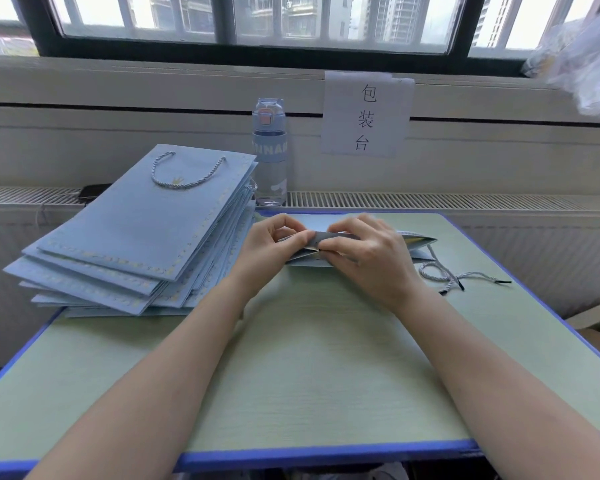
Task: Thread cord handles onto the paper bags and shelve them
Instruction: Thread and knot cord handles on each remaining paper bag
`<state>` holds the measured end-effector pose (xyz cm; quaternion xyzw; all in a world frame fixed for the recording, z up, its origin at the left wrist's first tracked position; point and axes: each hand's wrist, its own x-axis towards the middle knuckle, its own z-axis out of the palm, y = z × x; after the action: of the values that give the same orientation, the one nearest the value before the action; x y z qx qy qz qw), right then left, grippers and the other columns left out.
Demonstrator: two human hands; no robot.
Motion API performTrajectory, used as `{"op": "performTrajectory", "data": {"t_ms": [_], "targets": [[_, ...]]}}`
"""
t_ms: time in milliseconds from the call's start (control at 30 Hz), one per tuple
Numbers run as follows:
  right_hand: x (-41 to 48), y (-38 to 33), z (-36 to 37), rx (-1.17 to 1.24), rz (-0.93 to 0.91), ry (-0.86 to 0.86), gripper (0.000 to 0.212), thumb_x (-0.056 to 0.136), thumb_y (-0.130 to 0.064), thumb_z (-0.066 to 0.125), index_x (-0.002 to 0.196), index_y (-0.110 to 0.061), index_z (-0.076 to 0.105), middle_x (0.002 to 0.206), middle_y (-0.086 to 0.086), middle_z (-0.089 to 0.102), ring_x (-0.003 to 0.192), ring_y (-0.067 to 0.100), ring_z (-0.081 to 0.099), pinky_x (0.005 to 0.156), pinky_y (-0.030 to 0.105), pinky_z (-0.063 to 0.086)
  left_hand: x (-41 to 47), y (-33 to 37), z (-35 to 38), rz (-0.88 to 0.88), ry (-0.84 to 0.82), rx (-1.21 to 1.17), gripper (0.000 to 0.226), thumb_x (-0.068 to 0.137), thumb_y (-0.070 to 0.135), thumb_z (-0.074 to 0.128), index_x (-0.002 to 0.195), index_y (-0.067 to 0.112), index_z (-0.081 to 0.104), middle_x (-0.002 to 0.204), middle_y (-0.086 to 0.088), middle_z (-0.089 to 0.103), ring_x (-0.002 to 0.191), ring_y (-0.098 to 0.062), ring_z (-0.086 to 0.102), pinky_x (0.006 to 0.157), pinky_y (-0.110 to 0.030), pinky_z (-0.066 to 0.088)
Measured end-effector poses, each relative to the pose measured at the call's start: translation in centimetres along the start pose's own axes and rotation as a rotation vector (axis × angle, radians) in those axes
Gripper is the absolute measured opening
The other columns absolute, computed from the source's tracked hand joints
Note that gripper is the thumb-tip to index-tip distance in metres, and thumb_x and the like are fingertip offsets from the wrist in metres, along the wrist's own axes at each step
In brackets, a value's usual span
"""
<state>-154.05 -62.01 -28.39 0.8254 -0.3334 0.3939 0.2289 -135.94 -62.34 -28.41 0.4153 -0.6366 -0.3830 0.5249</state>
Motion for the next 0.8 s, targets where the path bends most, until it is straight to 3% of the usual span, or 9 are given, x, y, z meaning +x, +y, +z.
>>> {"op": "performTrajectory", "data": {"t_ms": [233,400,467,533,600,700,800], "targets": [[-0.1,0.3,-0.1,0.126,0.096,0.023,0.016,0.079,-0.022,0.061,0.073,-0.012,0.072,0.085,-0.001,0.069,0.074,0.018,0.062,0.061,0.030,0.052,-0.2,-0.2,0.4,0.035,0.018,-0.011,0.013,0.083,0.011,0.072,0.073,0.012,0.063,0.067,0.006,0.070,0.068,-0.004,0.065,0.067,-0.017,0.050],[-0.3,0.6,0.0,0.245,0.133,-0.086,0.016,0.079,-0.027,0.065,0.083,-0.013,0.070,0.090,-0.002,0.069,0.082,0.014,0.062,0.069,0.033,0.053,0.1,-0.8,0.2,0.035,0.027,-0.014,0.012,0.082,0.007,0.072,0.073,0.011,0.064,0.072,0.000,0.070,0.070,-0.007,0.067,0.071,-0.021,0.053],[-0.2,0.5,-0.4,0.376,0.259,-0.092,0.021,0.082,-0.032,0.062,0.090,-0.013,0.066,0.088,-0.004,0.066,0.081,0.009,0.060,0.073,0.027,0.051,0.1,-1.0,0.1,0.041,0.006,0.005,0.012,0.082,0.007,0.072,0.073,0.010,0.064,0.077,-0.006,0.072,0.073,-0.012,0.069,0.074,-0.024,0.054],[-0.1,0.6,-0.6,0.453,0.400,-0.089,0.016,0.089,-0.024,0.057,0.097,-0.012,0.063,0.089,-0.006,0.063,0.084,0.008,0.058,0.076,0.025,0.049,0.0,-1.2,0.1,0.059,-0.036,0.047,0.011,0.081,0.007,0.072,0.073,0.011,0.065,0.083,-0.008,0.073,0.081,-0.017,0.070,0.081,-0.027,0.054],[-0.2,1.1,-0.2,0.367,0.484,-0.222,0.017,0.094,-0.014,0.051,0.107,-0.013,0.063,0.097,-0.008,0.059,0.094,0.010,0.054,0.082,0.024,0.042,0.0,-1.3,0.1,0.102,-0.070,0.100,0.011,0.079,0.006,0.074,0.072,0.008,0.066,0.085,-0.006,0.074,0.084,-0.015,0.070,0.084,-0.025,0.053],[-0.6,2.1,0.4,0.366,0.616,-0.536,0.025,0.096,-0.021,0.051,0.117,-0.020,0.064,0.106,-0.007,0.060,0.091,0.007,0.051,0.081,0.021,0.034,-0.3,-1.4,0.4,0.152,-0.122,0.220,0.011,0.077,0.006,0.076,0.071,0.007,0.068,0.084,-0.002,0.074,0.083,-0.010,0.069,0.080,-0.016,0.050],[-1.0,2.8,0.2,0.389,0.682,-0.638,0.012,0.091,-0.025,0.059,0.096,-0.025,0.070,0.080,-0.010,0.057,0.070,-0.001,0.047,0.068,0.022,0.036,-0.3,-1.6,0.5,0.147,-0.143,0.266,0.009,0.077,0.006,0.077,0.075,0.001,0.069,0.085,-0.003,0.074,0.083,-0.009,0.068,0.079,-0.014,0.048]]}}
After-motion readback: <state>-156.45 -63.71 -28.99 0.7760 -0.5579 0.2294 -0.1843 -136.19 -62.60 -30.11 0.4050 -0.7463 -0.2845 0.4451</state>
